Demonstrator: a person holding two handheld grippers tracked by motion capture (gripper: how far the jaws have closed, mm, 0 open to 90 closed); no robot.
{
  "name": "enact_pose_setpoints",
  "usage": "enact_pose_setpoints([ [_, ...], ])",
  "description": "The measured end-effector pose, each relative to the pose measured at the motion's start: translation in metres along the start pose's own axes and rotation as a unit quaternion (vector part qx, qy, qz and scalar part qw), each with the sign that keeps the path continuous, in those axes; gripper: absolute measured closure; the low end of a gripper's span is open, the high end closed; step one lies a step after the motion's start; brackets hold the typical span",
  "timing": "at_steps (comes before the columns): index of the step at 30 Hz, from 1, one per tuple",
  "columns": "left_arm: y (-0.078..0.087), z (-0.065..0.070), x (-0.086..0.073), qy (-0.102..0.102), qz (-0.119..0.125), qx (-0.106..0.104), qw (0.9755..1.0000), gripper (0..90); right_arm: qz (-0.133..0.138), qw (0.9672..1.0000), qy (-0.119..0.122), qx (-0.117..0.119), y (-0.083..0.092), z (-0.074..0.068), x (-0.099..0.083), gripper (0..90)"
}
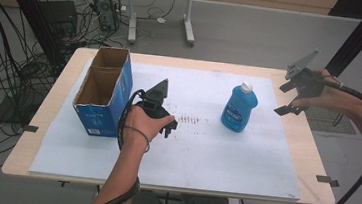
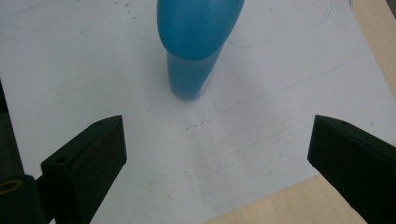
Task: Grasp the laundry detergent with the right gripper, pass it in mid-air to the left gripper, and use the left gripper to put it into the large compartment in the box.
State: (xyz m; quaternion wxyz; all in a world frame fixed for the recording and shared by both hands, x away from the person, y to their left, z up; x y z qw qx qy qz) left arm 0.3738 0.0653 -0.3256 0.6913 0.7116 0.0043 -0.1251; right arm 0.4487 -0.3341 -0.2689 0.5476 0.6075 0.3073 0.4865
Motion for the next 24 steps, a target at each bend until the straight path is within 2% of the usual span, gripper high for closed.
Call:
enact_pose_setpoints([
  [7,-0.003,-0.003,-0.005,0.000,0.005,0.001,1.0000,5.8,0.038,0.9992,-0.014,-0.002,-0.018,-0.008,-0.006,4.0],
  [14,-0.005,-0.003,-0.009,-0.001,0.007,0.003,1.0000,5.8,0.073,0.9969,-0.028,-0.002,-0.036,-0.016,-0.012,3.9],
  [17,-0.005,-0.004,-0.009,-0.002,0.008,0.004,1.0000,5.8,0.077,0.9966,-0.029,-0.003,-0.041,-0.018,-0.012,4.0],
  [24,-0.005,-0.003,-0.011,-0.006,0.010,0.011,0.9999,5.8,0.104,0.9940,-0.032,-0.015,-0.066,-0.026,-0.011,3.8],
])
Point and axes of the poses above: each handheld gripper's, and its own axes: y roughly backward along the jaws, x roughly out of its top, z roughly to its right, the point moved 1 cm from there along -y, roughly forward along the jaws, and after that the axes turned 13 degrees about -z, right-handed, at the moved point
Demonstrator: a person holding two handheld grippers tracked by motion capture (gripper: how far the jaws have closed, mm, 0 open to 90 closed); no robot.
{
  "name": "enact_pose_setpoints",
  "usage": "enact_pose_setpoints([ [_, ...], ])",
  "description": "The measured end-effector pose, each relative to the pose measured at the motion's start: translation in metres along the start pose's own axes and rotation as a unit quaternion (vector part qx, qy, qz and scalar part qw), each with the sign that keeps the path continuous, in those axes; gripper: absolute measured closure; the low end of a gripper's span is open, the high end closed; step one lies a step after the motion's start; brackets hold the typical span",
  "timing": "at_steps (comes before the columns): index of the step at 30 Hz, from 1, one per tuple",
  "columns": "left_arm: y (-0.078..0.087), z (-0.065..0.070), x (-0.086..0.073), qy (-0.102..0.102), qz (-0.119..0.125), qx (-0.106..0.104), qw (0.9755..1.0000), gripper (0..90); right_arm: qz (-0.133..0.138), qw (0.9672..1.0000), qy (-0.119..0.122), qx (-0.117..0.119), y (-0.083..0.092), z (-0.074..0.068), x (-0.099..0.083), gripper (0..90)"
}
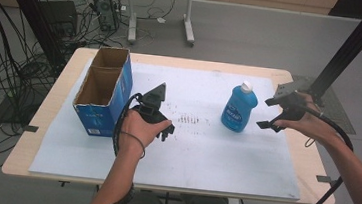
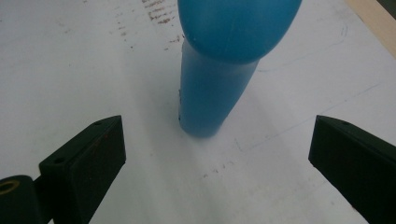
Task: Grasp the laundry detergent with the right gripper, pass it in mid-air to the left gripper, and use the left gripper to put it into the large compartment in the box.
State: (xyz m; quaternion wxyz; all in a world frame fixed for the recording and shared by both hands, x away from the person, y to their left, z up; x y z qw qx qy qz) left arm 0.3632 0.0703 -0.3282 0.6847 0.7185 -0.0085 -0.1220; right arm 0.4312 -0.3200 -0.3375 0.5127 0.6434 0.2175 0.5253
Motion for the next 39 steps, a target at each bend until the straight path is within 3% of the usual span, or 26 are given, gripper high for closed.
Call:
enact_pose_setpoints([
  [13,0.000,-0.002,0.000,-0.002,0.002,0.003,1.0000,5.9,0.068,0.9971,-0.033,-0.012,-0.029,-0.005,-0.002,3.4],
  [39,-0.001,0.000,0.000,-0.005,0.008,0.003,1.0000,5.8,0.140,0.9870,-0.072,-0.033,-0.064,-0.013,0.006,2.2],
])
Point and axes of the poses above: each handheld gripper's, and its own axes: y roughly backward along the jaws, x roughly out of its top, z roughly to its right, the point moved 1 cm from there along -y, roughly forward along the jaws, and after that the axes turned 13 degrees about -z, right-handed, at the moved point
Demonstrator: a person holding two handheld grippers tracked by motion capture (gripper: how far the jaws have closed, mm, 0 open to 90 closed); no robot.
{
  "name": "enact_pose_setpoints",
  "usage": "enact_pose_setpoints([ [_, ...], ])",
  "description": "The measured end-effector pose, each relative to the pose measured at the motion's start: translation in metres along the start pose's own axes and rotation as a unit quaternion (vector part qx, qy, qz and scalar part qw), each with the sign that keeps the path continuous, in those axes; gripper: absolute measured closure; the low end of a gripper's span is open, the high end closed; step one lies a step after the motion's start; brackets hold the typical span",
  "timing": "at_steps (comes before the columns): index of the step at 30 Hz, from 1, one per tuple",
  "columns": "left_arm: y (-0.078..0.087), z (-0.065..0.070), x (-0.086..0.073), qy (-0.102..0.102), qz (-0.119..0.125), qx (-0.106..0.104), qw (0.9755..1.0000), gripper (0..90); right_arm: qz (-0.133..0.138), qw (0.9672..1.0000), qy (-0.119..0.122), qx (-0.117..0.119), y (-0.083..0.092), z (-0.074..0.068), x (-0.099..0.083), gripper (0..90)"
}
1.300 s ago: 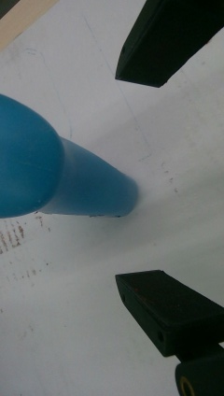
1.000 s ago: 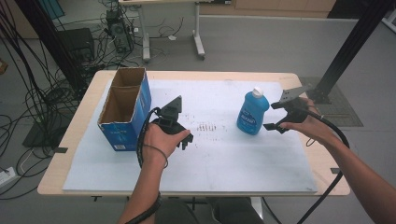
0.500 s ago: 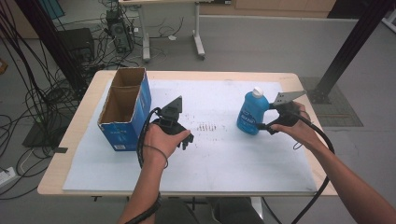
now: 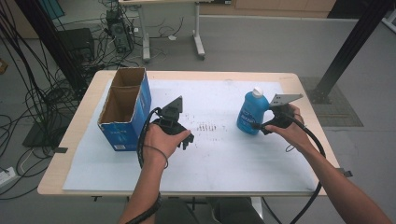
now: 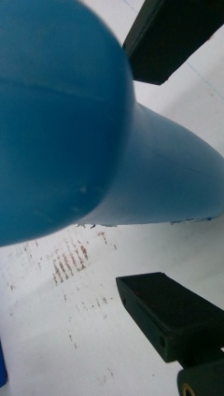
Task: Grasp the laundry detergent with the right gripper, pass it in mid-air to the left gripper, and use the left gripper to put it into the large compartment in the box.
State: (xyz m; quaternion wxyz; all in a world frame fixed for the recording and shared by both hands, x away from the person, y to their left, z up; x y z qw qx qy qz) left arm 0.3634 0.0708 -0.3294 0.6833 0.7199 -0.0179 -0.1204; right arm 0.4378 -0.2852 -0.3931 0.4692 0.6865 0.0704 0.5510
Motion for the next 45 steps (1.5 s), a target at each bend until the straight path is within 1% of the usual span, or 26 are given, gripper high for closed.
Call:
enact_pose_setpoints([
  [6,-0.0011,0.0004,0.0006,-0.001,0.000,-0.001,1.0000,5.8,0.014,0.9999,-0.007,-0.006,-0.0029,0.0008,0.0001,2.1],
  [19,0.0000,0.0022,0.0014,-0.003,0.005,-0.005,1.0000,5.7,0.037,0.9991,-0.010,-0.015,-0.0058,0.0008,0.0023,1.7],
  [30,-0.0003,0.0044,0.0020,-0.006,0.005,-0.005,1.0000,5.8,0.048,0.9986,-0.014,-0.019,-0.0088,-0.0001,0.0032,1.6],
  [38,0.0014,0.0057,0.0031,-0.007,0.011,-0.008,0.9999,5.7,0.052,0.9982,-0.018,-0.025,-0.0091,0.0009,0.0024,1.5],
  [45,0.0026,0.0061,0.0033,-0.007,0.014,-0.008,0.9998,5.8,0.056,0.9980,-0.018,-0.025,-0.0101,-0.0002,0.0023,1.5],
])
Point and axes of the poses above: each handheld gripper's, and its own axes: y roughly backward along the jaws, x roughly out of its top, z roughly to its right, the point moved 1 cm from there along -y, roughly forward along the jaws, and after that the axes turned 13 degrees about -z, right-handed, at the moved point
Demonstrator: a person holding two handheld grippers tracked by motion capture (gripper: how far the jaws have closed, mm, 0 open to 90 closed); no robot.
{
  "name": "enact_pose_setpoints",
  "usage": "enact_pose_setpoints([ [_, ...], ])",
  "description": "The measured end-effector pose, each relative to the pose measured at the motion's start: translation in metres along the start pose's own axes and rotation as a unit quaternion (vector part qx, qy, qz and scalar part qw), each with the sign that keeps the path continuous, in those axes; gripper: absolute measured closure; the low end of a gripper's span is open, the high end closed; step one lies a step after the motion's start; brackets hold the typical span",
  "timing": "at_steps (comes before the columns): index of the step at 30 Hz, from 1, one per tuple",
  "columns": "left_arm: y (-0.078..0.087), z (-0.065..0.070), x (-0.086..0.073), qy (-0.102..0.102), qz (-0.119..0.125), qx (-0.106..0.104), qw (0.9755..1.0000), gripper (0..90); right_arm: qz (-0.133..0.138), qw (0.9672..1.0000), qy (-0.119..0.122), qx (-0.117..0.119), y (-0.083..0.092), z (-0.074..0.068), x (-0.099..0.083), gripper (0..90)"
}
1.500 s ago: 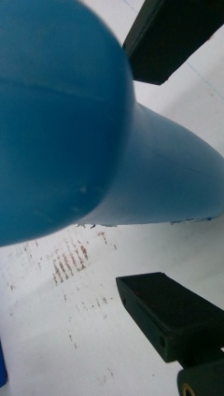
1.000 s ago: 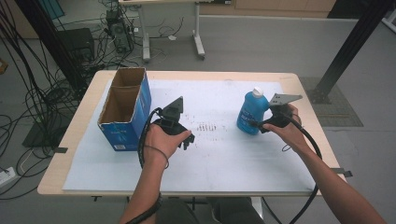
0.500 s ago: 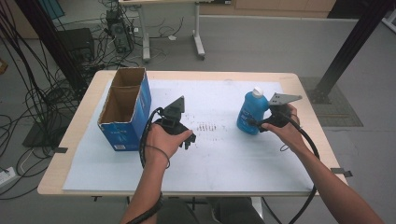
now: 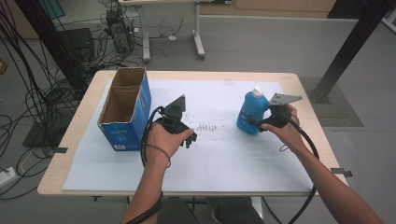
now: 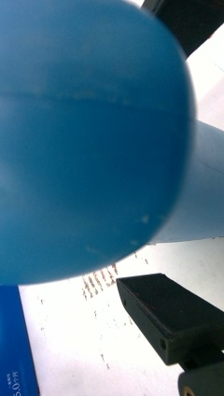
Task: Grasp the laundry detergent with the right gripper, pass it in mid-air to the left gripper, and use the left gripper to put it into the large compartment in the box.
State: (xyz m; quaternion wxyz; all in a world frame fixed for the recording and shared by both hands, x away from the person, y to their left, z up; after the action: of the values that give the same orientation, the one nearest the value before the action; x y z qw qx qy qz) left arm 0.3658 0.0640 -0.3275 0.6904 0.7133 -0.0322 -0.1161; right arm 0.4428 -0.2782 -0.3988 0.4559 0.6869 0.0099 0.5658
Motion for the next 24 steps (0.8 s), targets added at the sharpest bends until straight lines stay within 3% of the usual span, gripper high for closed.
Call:
enact_pose_setpoints([
  [24,0.0013,0.0012,0.0001,-0.005,0.003,-0.002,1.0000,5.7,0.005,1.0000,-0.004,-0.002,0.0008,0.0009,-0.0014,1.3],
])
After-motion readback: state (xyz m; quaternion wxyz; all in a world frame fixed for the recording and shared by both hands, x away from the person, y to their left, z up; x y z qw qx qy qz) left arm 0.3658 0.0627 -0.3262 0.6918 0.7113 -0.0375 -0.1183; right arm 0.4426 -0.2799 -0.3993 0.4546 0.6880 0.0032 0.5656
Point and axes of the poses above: each handheld gripper's, and its own axes: y roughly backward along the jaws, x roughly out of its top, z roughly to its right, the point moved 1 cm from there along -y, roughly forward along the jaws, and after that the axes turned 13 degrees about -z, right-handed, at the moved point
